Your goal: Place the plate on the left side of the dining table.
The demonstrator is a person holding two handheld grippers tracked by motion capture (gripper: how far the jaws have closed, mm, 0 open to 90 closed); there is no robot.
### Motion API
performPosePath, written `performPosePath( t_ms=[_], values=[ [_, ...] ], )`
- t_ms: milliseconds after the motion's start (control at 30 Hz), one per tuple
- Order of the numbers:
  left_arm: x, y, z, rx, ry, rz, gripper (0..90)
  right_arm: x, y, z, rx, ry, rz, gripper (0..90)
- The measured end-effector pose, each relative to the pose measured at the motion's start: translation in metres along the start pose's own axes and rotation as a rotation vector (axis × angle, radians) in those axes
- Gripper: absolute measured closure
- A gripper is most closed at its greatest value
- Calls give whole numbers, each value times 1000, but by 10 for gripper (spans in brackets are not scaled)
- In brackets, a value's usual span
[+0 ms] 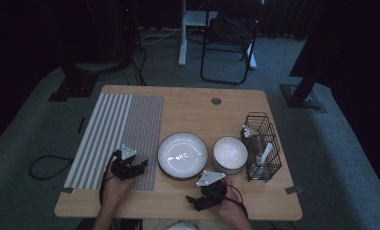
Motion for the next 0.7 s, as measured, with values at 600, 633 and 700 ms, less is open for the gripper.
performPosePath(
  t_ms=[600, 633, 700],
  values=[
    [-6, 11, -2, 55, 12, -8, 447, 0, 1, 0, 7, -6, 1, 138],
    [-6, 12, -1, 75, 24, -10, 448, 0, 1, 0, 7, -7, 2, 140],
    [-8, 12, -2, 88, 26, 2, 478, 0, 1, 0, 13, -11, 4, 166]
  ],
)
Point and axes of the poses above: each handheld gripper's, and its own axes: y roughly backward along the jaws, x roughly out of its underside, z roughly to its left, the point moved 1 cm from there along -y, roughly forward along the jaws, and after that the axes turned 13 degrees about x, right-handed, at the moved point
